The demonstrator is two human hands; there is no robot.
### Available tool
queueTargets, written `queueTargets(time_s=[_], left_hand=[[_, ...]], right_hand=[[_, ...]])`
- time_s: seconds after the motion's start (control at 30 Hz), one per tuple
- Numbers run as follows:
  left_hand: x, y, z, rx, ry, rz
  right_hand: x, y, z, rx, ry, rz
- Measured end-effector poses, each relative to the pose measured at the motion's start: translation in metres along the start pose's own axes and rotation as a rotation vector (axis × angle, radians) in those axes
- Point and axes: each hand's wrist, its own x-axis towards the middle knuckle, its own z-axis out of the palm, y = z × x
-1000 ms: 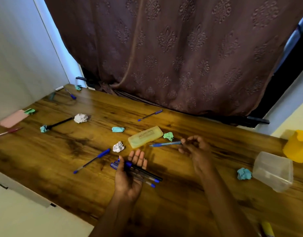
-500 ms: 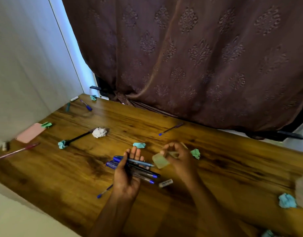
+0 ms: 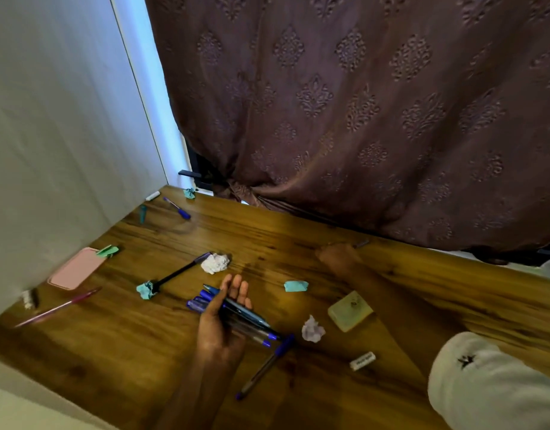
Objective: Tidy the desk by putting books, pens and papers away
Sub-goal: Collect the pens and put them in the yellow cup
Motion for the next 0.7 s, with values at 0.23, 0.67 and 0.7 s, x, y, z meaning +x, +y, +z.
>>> queueTargets(time_s=[0.23, 0.67, 0.7], left_hand=[[0.001, 0.033, -0.019, 0.004, -0.042, -0.035], [-0.004, 0.055, -0.035, 0.015, -0.073, -0.041], [-0.005, 0.056, -0.036, 0.018, -0.068, -0.043]], right_hand=[[-0.020, -0.028, -0.038, 0.449, 0.655, 0.162], [-0.130, -0.188, -0.092, 2.076, 0.681, 0.134], [-0.133, -0.193, -0.090, 2.058, 0.599, 0.075]])
